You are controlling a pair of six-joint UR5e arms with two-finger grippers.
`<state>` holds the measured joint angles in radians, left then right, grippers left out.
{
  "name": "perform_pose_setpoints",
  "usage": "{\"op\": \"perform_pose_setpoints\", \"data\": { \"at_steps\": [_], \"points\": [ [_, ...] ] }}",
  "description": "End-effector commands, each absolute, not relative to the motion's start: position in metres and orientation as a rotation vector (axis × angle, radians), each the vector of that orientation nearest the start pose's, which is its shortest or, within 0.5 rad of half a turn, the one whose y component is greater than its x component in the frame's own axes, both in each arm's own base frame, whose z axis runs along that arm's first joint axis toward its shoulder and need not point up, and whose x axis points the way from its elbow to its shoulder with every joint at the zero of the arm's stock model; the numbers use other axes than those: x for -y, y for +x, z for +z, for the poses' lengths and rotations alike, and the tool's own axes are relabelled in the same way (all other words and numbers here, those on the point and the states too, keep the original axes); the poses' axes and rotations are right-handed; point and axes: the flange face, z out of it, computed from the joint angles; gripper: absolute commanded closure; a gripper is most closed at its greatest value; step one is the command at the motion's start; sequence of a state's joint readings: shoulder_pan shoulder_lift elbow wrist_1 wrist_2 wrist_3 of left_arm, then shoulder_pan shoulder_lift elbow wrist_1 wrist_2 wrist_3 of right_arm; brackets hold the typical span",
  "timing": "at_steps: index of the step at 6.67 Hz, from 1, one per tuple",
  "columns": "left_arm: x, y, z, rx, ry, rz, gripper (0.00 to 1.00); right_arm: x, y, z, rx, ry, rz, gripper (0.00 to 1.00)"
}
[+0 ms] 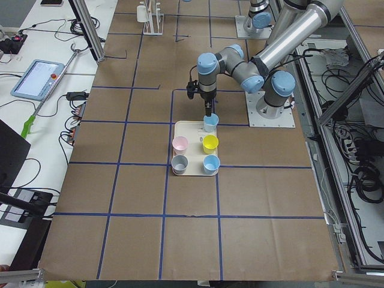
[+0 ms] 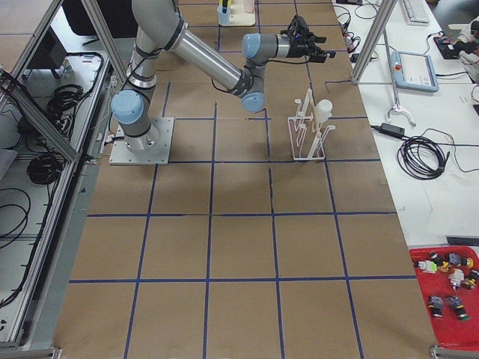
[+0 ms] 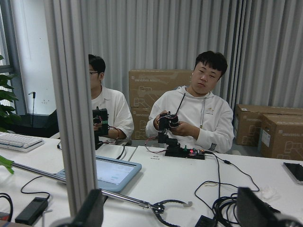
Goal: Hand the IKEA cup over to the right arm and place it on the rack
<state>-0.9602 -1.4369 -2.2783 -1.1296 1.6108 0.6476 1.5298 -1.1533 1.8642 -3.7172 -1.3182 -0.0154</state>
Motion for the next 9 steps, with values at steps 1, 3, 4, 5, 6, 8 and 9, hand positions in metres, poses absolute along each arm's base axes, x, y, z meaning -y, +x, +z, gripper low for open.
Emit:
{"op": "perform_pose_setpoints", "data": {
  "at_steps": [1, 3, 4, 5, 6, 8, 9],
  "points": [
    [0.358, 0.103, 0.243, -3.188, 0.051, 0.215, 0.03, 0.568, 0.16, 0.393, -2.112, -0.045, -1.763, 0.0],
    [0.356, 0.101, 0.235, -3.196, 0.052, 0.24, 0.05, 0.556, 0.171, 0.416, -1.972, 0.302, -1.495, 0.0],
    [0.357, 0.102, 0.235, -3.194, 0.054, 0.234, 0.2, 0.549, 0.183, 0.412, -1.903, 0.378, -1.34, 0.0],
    [0.359, 0.104, 0.237, -3.189, 0.056, 0.231, 0.65, 0.542, 0.194, 0.407, -1.844, 0.496, -1.206, 0.0],
    [0.358, 0.105, 0.237, -3.177, 0.053, 0.243, 1.0, 0.541, 0.198, 0.405, -1.82, 0.547, -1.155, 0.0],
    [0.361, 0.107, 0.236, -3.177, 0.051, 0.245, 1.0, 0.542, 0.198, 0.401, -1.826, 0.551, -1.148, 0.0],
    [0.362, 0.109, 0.236, -3.171, 0.052, 0.229, 1.0, 0.541, 0.2, 0.403, -1.823, 0.545, -1.145, 0.0]
  ]
}}
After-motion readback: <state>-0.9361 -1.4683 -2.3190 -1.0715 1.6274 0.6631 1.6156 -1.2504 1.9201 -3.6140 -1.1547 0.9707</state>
